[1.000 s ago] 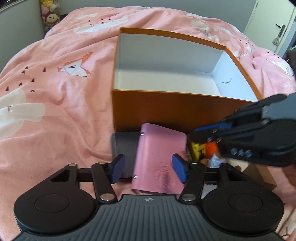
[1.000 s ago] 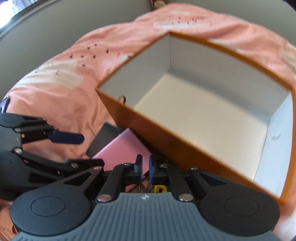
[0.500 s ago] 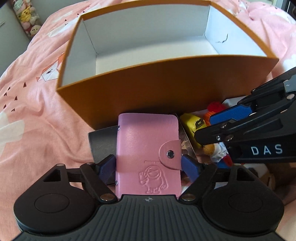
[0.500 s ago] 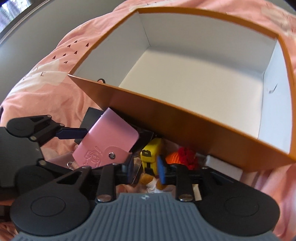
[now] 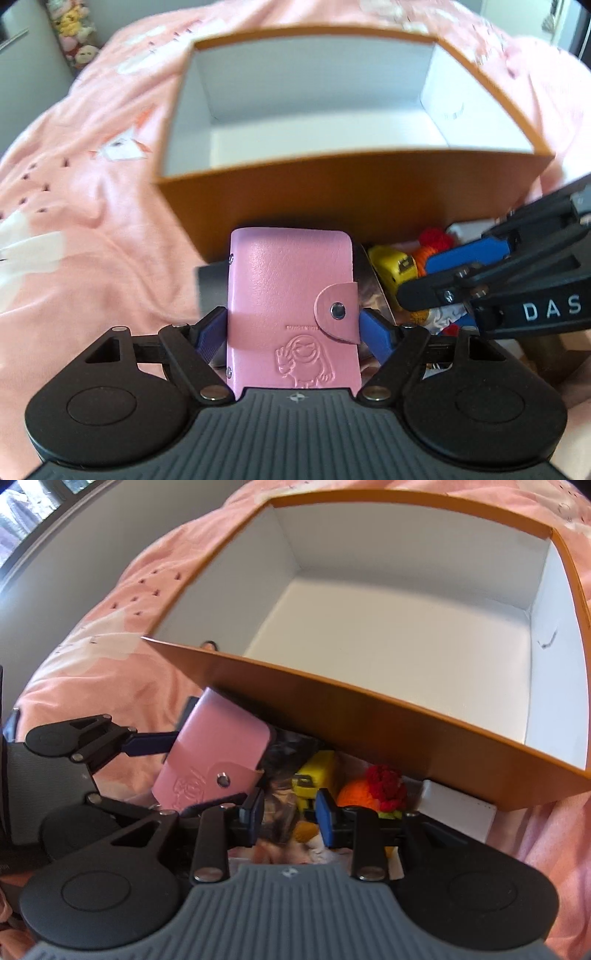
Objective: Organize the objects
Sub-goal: 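Carry the wallet toward the box with the left tool while the right tool grasps the pink plush backpack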
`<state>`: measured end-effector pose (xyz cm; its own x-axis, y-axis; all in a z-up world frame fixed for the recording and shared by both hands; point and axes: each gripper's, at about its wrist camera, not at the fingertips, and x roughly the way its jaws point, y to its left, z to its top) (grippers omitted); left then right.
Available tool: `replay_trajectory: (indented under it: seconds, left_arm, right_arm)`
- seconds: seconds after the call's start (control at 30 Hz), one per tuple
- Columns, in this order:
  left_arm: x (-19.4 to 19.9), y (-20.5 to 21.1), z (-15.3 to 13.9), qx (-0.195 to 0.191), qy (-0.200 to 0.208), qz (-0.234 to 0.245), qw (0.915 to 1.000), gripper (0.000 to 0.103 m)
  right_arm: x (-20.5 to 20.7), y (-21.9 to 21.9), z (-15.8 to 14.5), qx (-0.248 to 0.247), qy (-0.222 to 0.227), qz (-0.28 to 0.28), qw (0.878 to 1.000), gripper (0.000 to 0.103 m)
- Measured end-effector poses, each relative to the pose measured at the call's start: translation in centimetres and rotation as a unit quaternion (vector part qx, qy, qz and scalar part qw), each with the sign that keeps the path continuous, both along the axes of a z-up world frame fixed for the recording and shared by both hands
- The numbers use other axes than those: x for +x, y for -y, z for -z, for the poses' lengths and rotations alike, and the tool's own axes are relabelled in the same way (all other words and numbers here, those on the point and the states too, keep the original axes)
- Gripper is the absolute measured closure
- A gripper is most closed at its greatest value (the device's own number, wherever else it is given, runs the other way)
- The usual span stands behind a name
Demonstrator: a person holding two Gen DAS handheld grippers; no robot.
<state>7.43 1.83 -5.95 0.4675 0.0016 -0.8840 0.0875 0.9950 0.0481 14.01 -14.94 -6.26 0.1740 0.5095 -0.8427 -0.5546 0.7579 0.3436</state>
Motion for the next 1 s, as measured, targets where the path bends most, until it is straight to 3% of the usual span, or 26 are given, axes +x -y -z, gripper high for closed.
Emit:
replay_trajectory:
  seconds: [0.2,0.4,0.57,0.7,0.77,0.83,1.0]
  left_arm:
    - [-2.6,-3.1,-2.9,-0.025,0.011,-0.037,0.9989,0.014]
    - [-3.3,-5.9,-5.0,-0.005,0.026,-0.082,0.9963,0.014]
    - [-4.4,-7.1,-5.7,0.004,0.035,-0.103,0.9941,0.014]
    - [-5.0,-7.8,-5.9,-0.003,0.044,-0.115,0.9924,0.014]
    - [-5.3,-8.0,-6.0,-0.003,0.051,-0.116,0.9919,0.014]
    - [-5.4,-8.2,-6.1,-0.007,0.056,-0.117,0.9915,0.014]
    - [-5.7,-8.6,-5.9,-0.020,0.064,-0.120,0.9905,0.014]
  right_arm:
    - [-1.4,-0.6,-2.5,0.056,-0.025,-0.041,0.997,0.070]
    - [-4.4,-3.9,-3.7,0.073,-0.047,-0.125,0.988,0.072]
    - [-7.0,-7.7,-4.5,0.057,-0.037,-0.200,0.977,0.072]
    - [-8.0,-10.2,-5.0,0.043,-0.028,-0.227,0.973,0.071]
    - [-8.4,-11.5,-4.9,0.033,-0.027,-0.233,0.972,0.068]
    - [-8.6,-12.1,-4.6,0.024,-0.026,-0.237,0.971,0.054]
    - [-8.6,-13.8,-2.7,-0.027,-0.010,-0.237,0.971,0.052]
